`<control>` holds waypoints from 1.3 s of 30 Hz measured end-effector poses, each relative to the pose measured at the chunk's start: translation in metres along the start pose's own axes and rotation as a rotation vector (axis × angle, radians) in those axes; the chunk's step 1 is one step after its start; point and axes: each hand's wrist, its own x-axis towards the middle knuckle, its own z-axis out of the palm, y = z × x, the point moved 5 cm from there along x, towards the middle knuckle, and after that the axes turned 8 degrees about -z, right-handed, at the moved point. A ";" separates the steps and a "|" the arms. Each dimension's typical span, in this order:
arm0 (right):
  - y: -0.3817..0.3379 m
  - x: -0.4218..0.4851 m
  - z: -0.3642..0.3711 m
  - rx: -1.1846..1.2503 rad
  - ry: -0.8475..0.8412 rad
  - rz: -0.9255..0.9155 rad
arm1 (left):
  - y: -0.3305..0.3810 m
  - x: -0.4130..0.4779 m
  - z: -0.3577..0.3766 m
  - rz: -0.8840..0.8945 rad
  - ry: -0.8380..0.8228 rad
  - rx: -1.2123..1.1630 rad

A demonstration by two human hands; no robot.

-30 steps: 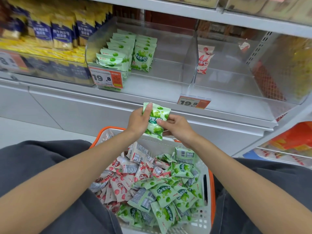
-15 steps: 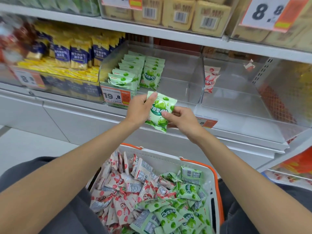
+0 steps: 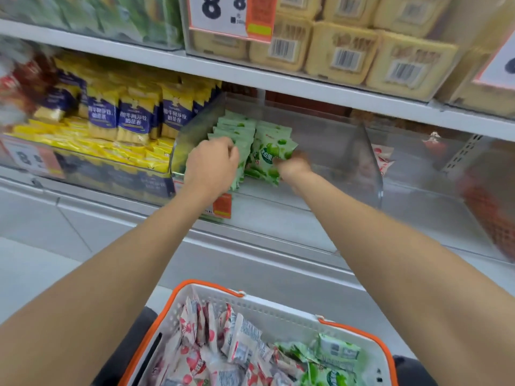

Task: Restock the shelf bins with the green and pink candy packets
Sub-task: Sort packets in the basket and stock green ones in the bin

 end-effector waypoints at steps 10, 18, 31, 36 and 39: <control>0.008 0.021 0.019 -0.111 -0.027 0.127 | 0.006 -0.002 0.000 0.000 0.033 0.098; 0.006 0.029 0.026 -0.149 0.043 0.124 | 0.008 -0.003 0.000 0.023 0.044 0.134; 0.009 0.017 0.017 -0.065 0.013 0.156 | 0.010 -0.008 -0.005 -0.025 -0.002 0.066; -0.002 -0.028 -0.019 -0.190 0.015 -0.003 | 0.021 -0.022 -0.022 0.010 0.121 -0.052; -0.019 -0.071 -0.043 -0.214 0.150 -0.344 | 0.042 -0.043 -0.024 0.029 0.066 -0.113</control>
